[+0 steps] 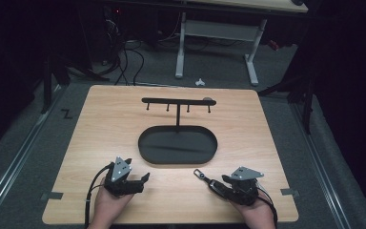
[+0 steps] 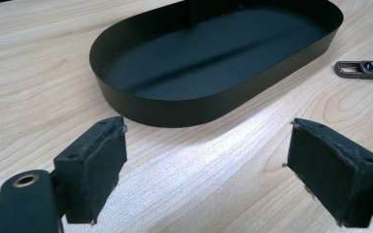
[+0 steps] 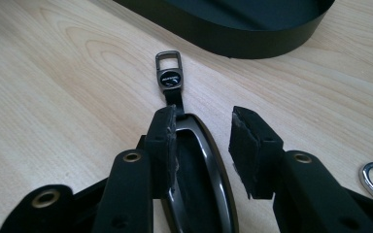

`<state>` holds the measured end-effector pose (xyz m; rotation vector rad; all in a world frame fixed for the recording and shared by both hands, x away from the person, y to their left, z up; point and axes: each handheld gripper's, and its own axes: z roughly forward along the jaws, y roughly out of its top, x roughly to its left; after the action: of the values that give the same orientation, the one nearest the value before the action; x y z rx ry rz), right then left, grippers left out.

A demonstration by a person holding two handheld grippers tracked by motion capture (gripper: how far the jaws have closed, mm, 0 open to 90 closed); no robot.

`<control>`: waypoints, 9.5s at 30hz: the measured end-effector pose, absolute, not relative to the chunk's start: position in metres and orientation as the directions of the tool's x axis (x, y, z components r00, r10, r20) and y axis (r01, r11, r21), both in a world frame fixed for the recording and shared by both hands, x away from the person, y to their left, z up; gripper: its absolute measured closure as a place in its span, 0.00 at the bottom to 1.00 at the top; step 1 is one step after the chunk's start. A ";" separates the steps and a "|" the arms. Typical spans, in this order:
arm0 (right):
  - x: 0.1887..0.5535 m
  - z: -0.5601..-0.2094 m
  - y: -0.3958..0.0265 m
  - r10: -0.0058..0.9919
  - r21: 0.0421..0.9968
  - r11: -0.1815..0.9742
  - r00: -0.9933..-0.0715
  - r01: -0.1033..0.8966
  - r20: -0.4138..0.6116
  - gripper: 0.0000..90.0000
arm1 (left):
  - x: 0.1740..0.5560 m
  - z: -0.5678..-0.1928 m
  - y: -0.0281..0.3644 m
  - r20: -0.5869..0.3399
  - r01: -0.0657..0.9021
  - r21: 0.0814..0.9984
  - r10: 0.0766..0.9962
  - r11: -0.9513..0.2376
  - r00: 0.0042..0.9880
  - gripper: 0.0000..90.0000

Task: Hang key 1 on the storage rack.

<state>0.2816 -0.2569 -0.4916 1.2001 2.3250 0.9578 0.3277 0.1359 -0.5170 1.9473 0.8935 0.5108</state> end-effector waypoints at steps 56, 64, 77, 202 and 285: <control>0.376 -0.487 -0.171 0.679 0.038 0.733 -0.734 0.679 0.022 0.41 | 0.328 -0.519 0.134 -0.003 0.375 0.859 0.730 -0.348 0.683 0.17; 0.380 -0.491 -0.174 0.687 -0.002 0.726 -0.726 0.687 0.019 0.45 | 0.328 -0.520 0.133 -0.003 0.375 0.858 0.726 -0.352 0.687 0.17; 0.381 -0.489 -0.179 0.668 0.012 0.744 -0.744 0.668 -0.010 0.87 | 0.328 -0.520 0.132 -0.002 0.377 0.855 0.725 -0.355 0.689 0.17; 0.443 -0.326 -0.160 0.765 0.385 0.609 -0.642 0.693 -0.054 0.89 | 0.312 -0.518 0.145 0.004 0.337 0.875 0.702 -0.347 0.712 0.17; 0.376 -0.417 -0.227 0.832 0.375 0.520 -0.555 0.768 -0.019 0.57 | 0.312 -0.521 0.138 0.014 0.337 0.860 0.679 -0.383 0.734 0.17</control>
<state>0.3760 -0.2270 -0.4169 1.3659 2.5637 0.4851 0.3118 0.1376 -0.5214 1.9965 0.7717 0.4585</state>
